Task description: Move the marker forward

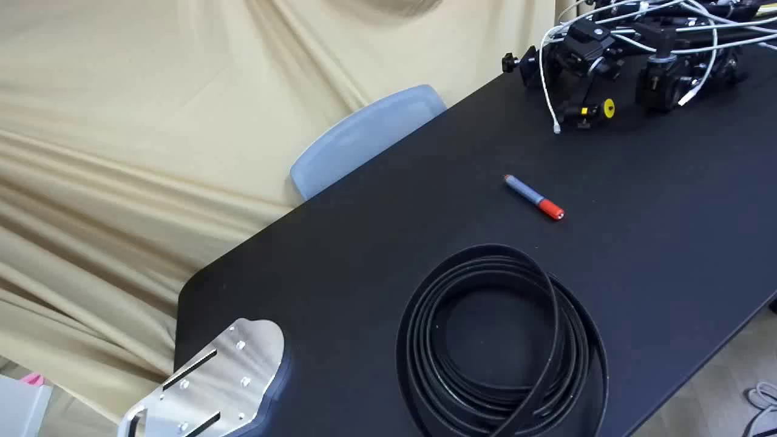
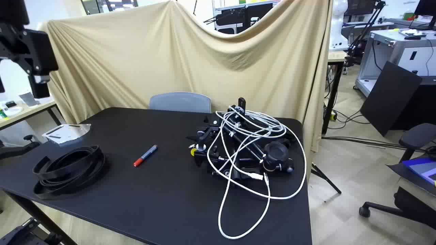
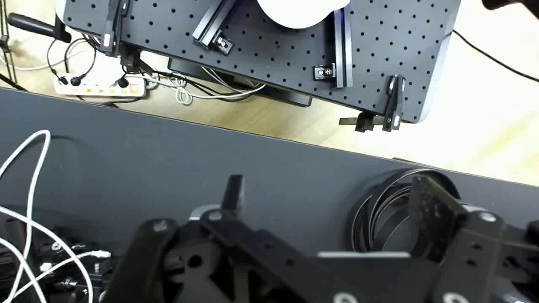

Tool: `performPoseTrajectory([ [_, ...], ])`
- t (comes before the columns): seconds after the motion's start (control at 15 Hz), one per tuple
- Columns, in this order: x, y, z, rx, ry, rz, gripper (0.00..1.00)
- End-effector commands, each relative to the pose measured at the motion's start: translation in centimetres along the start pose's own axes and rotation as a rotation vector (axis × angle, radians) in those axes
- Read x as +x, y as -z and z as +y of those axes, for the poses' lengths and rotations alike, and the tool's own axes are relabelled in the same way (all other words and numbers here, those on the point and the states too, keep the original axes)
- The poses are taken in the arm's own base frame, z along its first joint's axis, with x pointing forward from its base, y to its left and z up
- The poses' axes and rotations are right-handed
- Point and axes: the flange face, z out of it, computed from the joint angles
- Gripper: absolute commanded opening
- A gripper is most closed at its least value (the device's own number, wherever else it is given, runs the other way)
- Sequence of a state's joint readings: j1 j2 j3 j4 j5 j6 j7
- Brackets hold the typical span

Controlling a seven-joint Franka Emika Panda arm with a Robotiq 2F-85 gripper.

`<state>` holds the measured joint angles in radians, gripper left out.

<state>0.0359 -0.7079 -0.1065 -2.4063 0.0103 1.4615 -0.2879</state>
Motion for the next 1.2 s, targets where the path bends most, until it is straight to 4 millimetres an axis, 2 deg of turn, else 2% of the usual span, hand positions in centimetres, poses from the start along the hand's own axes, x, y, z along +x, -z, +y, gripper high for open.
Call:
performPoseTrajectory([
  [0.0, 0.0, 0.0, 0.0, 0.0, 0.0, 0.0, 1.0],
  [0.87, 0.0, 0.1, 0.0, -0.001, 0.0, 0.002, 1.0],
  [0.93, 0.4, -0.1, 0.2, -0.006, -0.006, 0.007, 1.0],
  [1.13, 3.7, -1.5, 1.9, -0.04, -0.008, 0.025, 1.0],
])
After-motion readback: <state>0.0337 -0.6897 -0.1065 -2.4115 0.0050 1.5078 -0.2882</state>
